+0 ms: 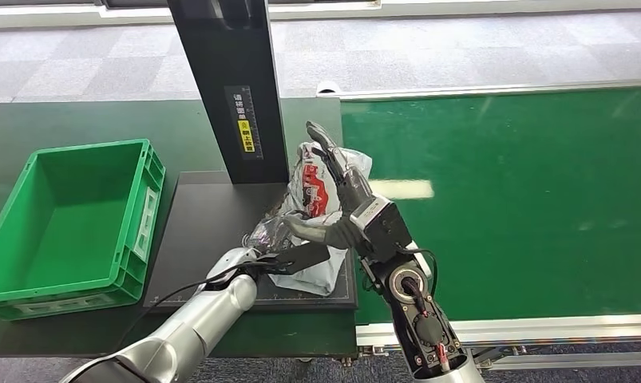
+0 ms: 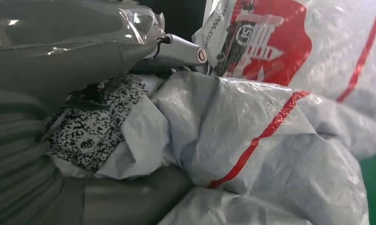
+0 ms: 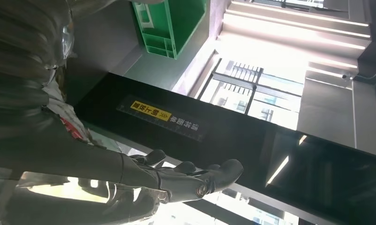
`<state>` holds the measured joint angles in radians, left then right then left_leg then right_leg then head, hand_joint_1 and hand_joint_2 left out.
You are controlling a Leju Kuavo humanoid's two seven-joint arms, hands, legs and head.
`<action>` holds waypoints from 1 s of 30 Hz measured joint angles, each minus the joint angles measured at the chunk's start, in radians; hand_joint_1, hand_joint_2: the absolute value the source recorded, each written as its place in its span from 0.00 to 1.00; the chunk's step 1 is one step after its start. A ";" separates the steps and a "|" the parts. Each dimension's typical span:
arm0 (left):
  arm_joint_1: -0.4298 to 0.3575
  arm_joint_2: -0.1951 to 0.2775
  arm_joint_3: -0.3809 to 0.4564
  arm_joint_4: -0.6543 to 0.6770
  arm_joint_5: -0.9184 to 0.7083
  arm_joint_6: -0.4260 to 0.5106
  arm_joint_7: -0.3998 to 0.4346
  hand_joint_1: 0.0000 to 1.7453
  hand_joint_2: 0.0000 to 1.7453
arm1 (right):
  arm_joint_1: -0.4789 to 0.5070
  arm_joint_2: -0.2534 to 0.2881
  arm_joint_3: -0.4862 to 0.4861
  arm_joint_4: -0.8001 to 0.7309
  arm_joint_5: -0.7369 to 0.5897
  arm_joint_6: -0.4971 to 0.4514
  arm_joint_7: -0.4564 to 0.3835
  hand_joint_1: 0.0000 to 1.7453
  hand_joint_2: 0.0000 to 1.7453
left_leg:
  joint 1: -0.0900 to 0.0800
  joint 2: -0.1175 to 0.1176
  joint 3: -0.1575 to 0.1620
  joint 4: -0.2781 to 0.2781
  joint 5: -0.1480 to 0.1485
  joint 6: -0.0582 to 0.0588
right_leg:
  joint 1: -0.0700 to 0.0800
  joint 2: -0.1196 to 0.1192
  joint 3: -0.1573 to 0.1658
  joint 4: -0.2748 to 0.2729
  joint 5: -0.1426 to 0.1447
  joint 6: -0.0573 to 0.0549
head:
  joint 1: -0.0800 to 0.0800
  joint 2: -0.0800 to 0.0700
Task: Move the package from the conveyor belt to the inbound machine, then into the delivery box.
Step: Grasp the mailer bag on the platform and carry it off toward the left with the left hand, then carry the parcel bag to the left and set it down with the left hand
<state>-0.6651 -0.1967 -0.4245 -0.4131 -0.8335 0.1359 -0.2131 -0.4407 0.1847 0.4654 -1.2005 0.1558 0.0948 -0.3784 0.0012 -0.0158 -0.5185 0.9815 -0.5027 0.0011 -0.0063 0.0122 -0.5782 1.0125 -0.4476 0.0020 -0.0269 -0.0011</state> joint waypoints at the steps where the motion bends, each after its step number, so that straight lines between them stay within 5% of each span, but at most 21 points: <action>1: -0.001 0.000 0.003 0.001 0.003 0.005 -0.007 1.00 1.00 | -0.002 0.000 0.000 0.000 -0.001 -0.002 0.000 0.00 1.00 | 0.000 0.000 0.000 0.000 0.000 0.000 | 0.000 0.000 0.000 0.000 0.000 0.000 | 0.000 0.000; 8: 0.003 0.005 0.042 0.002 0.071 0.069 -0.109 1.00 1.00 | -0.018 -0.002 -0.005 0.000 -0.012 -0.016 -0.008 0.00 1.00 | 0.000 0.000 -0.004 0.000 0.000 -0.001 | 0.001 0.000 -0.006 0.000 0.000 0.000 | 0.000 0.000; 14: 0.052 0.031 0.142 -0.090 0.266 0.123 -0.341 1.00 1.00 | -0.029 -0.012 -0.013 0.000 -0.023 -0.040 -0.015 0.00 1.00 | 0.000 0.001 -0.010 0.000 0.001 -0.001 | 0.001 0.001 -0.012 0.001 0.001 0.000 | 0.000 0.000; 25: 0.276 0.145 0.324 -0.890 0.502 0.144 -0.380 1.00 1.00 | 0.023 -0.057 -0.060 -0.036 -0.027 -0.126 -0.030 0.00 1.00 | 0.001 0.004 -0.017 0.000 0.001 -0.001 | 0.001 0.003 -0.020 0.001 0.000 -0.001 | 0.000 0.000; 30: 0.349 0.200 0.483 -1.062 0.527 0.200 -0.392 1.00 1.00 | 0.059 -0.072 -0.078 -0.076 -0.018 -0.135 -0.033 0.00 1.00 | 0.001 0.003 -0.017 0.000 0.001 -0.001 | 0.001 0.003 -0.020 0.001 0.000 -0.001 | 0.000 0.000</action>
<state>-0.3164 0.0035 0.0586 -1.4754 -0.3064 0.3362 -0.6051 -0.3814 0.1130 0.3873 -1.2762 0.1383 -0.0406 -0.4113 0.0021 -0.0124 -0.5356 0.9812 -0.5020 -0.0004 -0.0051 0.0149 -0.5980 1.0134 -0.4474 0.0012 -0.0266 -0.0012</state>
